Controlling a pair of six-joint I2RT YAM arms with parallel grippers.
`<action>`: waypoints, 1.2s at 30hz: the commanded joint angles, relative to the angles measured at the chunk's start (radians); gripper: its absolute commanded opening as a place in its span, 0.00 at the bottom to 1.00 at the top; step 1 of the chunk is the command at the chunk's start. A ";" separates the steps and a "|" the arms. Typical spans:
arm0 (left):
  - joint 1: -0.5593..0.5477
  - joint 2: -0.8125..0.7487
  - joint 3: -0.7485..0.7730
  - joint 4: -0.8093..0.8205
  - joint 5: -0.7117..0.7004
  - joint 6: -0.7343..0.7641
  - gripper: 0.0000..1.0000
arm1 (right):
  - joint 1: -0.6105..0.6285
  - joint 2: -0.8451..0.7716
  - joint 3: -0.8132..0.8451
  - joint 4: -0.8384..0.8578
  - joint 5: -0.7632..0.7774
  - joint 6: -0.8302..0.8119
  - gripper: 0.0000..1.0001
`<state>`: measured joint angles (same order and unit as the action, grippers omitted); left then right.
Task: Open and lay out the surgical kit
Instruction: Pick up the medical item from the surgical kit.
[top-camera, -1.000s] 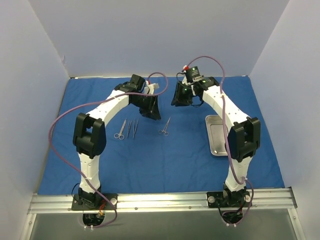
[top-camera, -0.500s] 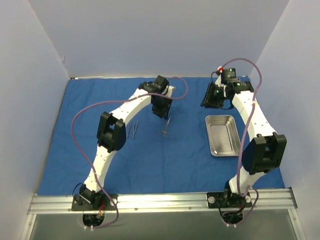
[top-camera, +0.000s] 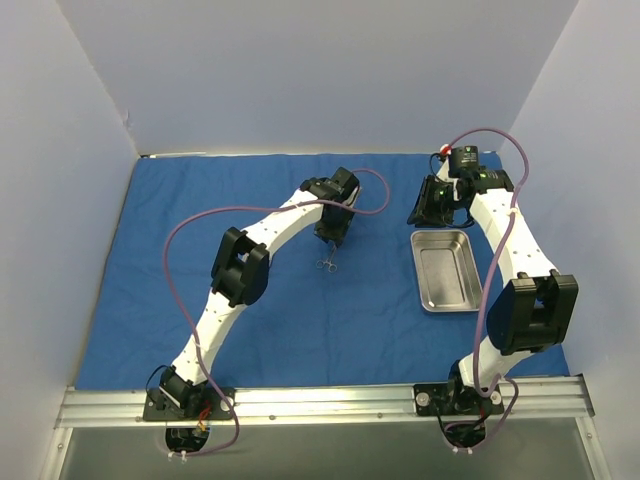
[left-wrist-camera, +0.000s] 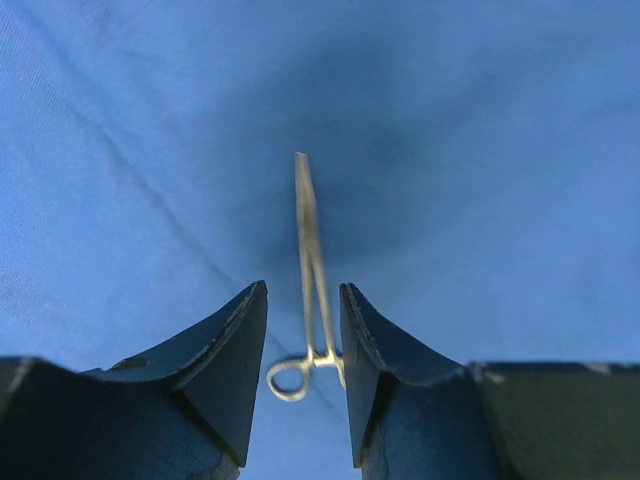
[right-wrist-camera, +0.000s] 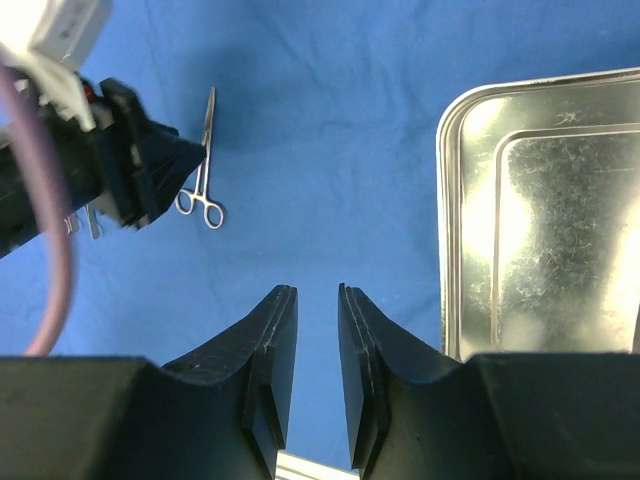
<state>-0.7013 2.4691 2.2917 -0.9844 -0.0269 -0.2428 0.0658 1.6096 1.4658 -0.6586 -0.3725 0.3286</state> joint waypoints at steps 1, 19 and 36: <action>0.002 0.011 0.058 0.009 -0.077 -0.044 0.45 | -0.006 -0.048 -0.001 -0.024 -0.016 -0.016 0.24; 0.002 0.050 0.074 0.013 -0.033 -0.067 0.44 | -0.014 -0.047 -0.022 -0.012 -0.029 -0.014 0.21; -0.004 0.083 0.083 0.009 -0.056 -0.090 0.40 | -0.012 -0.047 -0.041 -0.004 -0.046 -0.016 0.19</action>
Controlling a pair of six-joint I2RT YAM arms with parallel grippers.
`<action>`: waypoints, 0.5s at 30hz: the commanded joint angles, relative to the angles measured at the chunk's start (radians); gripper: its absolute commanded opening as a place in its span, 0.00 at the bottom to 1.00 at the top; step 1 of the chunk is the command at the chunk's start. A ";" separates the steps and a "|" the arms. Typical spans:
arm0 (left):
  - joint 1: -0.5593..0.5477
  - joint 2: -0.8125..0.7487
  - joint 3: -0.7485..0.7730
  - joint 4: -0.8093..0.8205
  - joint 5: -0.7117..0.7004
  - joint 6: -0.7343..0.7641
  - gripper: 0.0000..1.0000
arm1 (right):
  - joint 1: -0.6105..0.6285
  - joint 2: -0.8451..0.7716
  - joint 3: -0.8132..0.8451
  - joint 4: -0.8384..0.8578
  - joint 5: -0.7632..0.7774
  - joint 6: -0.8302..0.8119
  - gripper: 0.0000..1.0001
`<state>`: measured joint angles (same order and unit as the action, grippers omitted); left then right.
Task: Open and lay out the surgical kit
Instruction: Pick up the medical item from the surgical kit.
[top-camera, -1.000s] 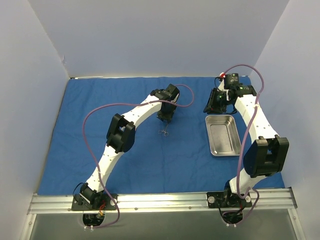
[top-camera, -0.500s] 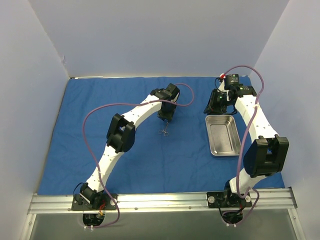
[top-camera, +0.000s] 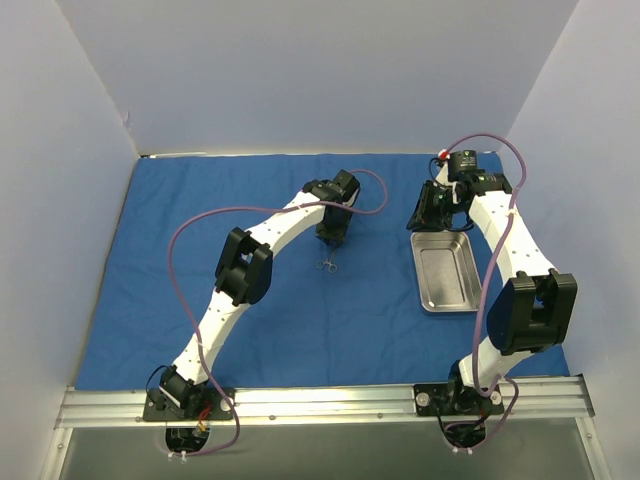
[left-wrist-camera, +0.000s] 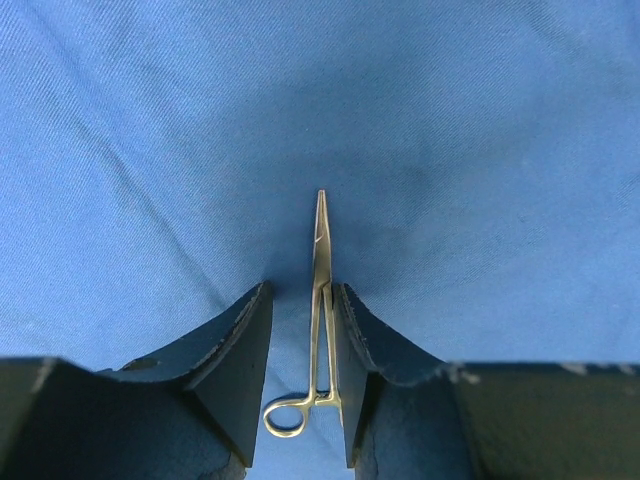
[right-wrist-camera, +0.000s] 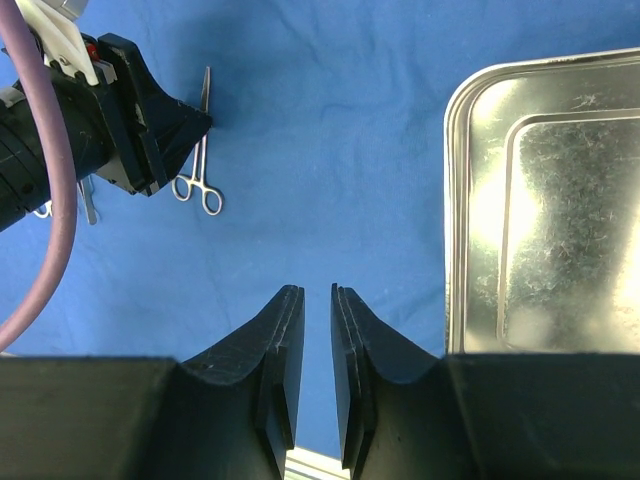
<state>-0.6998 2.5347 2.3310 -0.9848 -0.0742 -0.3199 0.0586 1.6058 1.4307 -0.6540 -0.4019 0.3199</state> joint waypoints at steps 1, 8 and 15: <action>-0.006 0.018 0.044 0.006 -0.010 -0.013 0.40 | -0.006 -0.043 -0.007 -0.007 -0.018 -0.007 0.18; -0.009 0.041 0.042 -0.015 -0.009 -0.016 0.36 | -0.005 -0.043 -0.009 -0.003 -0.023 -0.005 0.18; -0.013 0.065 0.041 -0.037 -0.013 -0.016 0.32 | -0.005 -0.046 -0.013 -0.001 -0.023 -0.007 0.17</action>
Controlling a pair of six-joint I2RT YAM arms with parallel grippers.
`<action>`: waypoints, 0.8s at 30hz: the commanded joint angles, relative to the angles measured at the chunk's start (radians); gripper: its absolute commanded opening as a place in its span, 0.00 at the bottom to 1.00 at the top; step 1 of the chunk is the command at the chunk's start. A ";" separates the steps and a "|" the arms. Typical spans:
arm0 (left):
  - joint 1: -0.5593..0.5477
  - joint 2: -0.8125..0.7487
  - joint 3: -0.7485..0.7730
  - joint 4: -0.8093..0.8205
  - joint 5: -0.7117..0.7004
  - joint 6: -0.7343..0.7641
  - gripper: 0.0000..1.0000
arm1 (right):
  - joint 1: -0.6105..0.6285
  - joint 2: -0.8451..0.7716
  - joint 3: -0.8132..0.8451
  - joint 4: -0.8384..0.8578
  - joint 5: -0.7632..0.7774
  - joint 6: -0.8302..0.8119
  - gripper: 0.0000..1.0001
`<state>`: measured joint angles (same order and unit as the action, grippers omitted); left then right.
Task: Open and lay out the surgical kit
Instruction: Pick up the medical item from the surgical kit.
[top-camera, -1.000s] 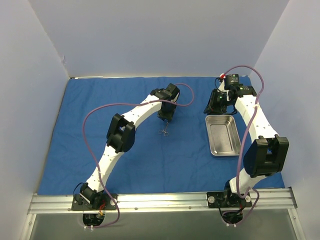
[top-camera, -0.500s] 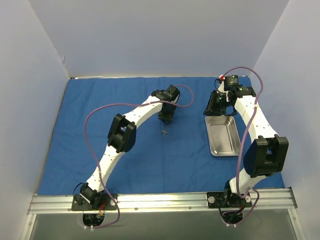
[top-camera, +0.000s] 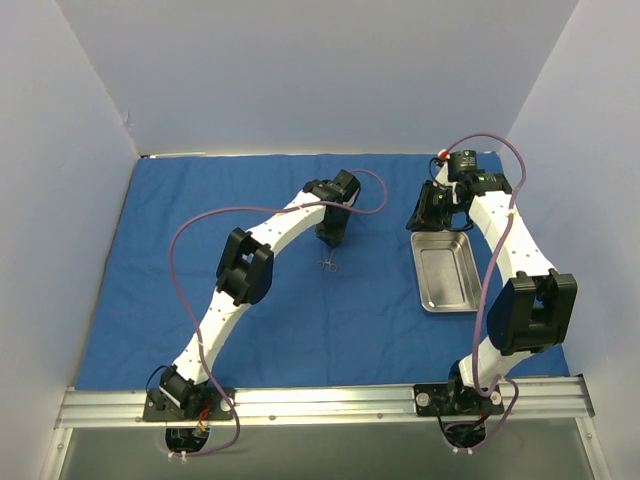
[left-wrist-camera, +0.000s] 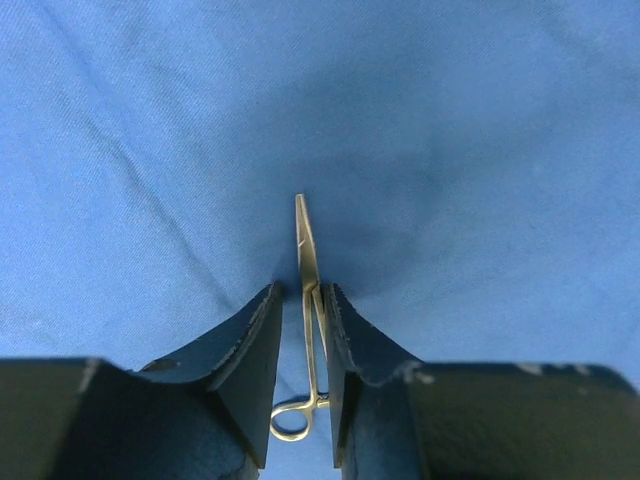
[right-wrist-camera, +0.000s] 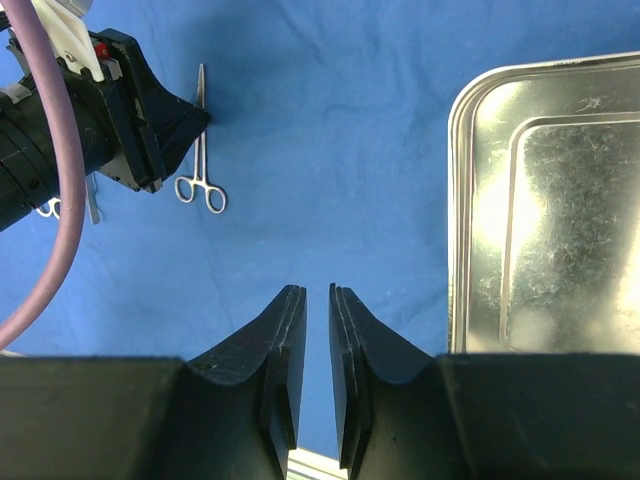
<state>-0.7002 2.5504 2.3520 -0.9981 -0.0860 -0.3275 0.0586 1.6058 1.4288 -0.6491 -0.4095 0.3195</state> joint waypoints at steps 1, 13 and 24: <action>-0.013 0.050 0.020 -0.028 -0.007 -0.010 0.31 | -0.006 -0.047 -0.013 -0.006 -0.017 -0.007 0.17; -0.004 0.037 0.029 -0.036 -0.038 0.002 0.20 | -0.005 -0.046 -0.005 -0.007 -0.020 -0.008 0.16; 0.036 -0.038 0.056 -0.056 -0.055 0.036 0.02 | -0.005 -0.032 0.012 -0.007 -0.025 -0.008 0.15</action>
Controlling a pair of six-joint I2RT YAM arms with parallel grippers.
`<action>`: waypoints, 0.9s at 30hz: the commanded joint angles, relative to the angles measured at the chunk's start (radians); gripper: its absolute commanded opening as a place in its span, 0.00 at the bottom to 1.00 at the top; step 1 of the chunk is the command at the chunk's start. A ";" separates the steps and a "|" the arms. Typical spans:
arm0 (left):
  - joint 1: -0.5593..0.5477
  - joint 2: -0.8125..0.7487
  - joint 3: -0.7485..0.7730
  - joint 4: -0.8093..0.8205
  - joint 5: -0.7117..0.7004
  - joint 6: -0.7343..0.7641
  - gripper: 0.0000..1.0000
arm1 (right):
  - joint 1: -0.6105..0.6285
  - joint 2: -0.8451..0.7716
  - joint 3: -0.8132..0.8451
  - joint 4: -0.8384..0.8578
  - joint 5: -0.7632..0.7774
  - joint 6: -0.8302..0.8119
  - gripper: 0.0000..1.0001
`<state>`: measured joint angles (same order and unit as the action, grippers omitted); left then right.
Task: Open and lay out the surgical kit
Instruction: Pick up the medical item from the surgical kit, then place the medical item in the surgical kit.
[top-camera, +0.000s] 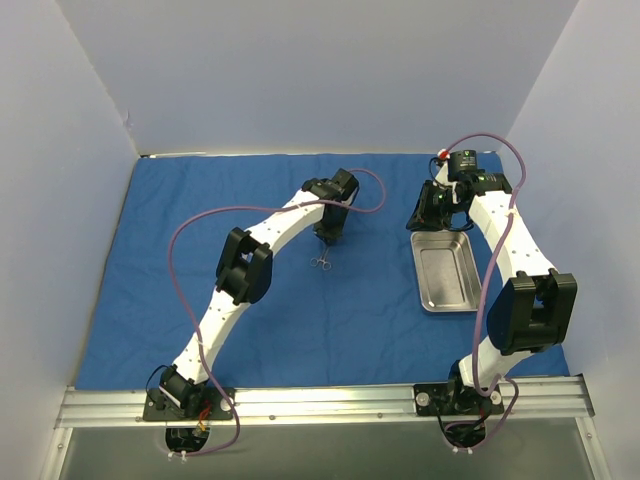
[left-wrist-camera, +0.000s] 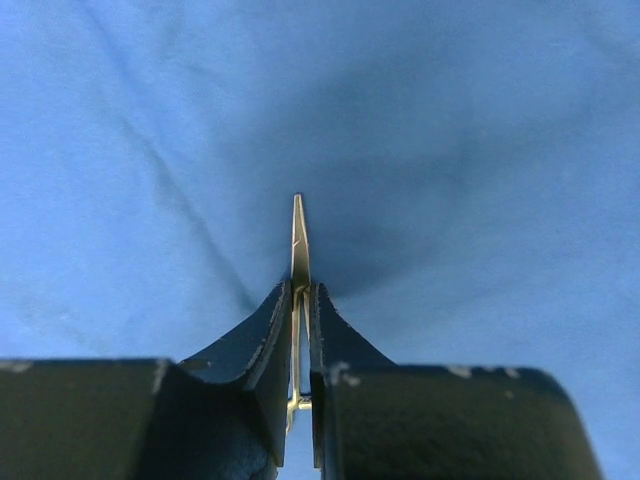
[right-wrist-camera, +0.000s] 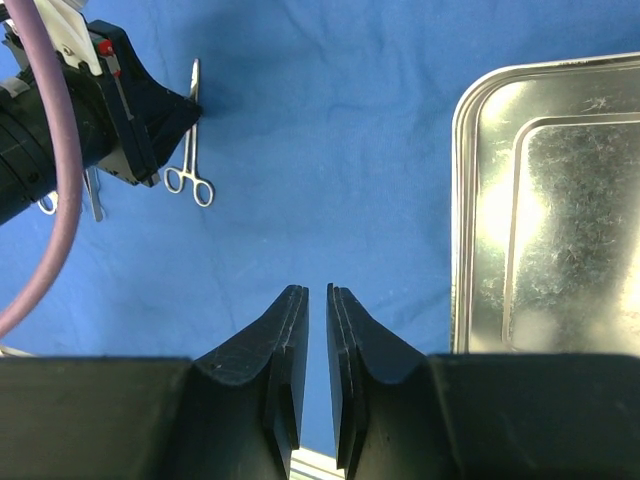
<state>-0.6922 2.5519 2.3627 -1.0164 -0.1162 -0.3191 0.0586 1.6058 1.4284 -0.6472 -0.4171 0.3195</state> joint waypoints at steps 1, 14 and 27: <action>0.037 -0.060 0.046 -0.037 -0.022 0.031 0.02 | -0.003 -0.030 0.012 -0.009 -0.018 -0.008 0.15; 0.132 -0.301 -0.142 -0.070 -0.046 0.112 0.02 | 0.012 -0.001 0.037 -0.002 -0.034 -0.005 0.14; 0.465 -0.559 -0.592 0.051 -0.030 0.207 0.02 | 0.038 0.020 0.037 0.023 -0.060 0.004 0.13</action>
<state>-0.2485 2.0640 1.8233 -1.0267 -0.1467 -0.1436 0.0872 1.6169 1.4296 -0.6212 -0.4557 0.3206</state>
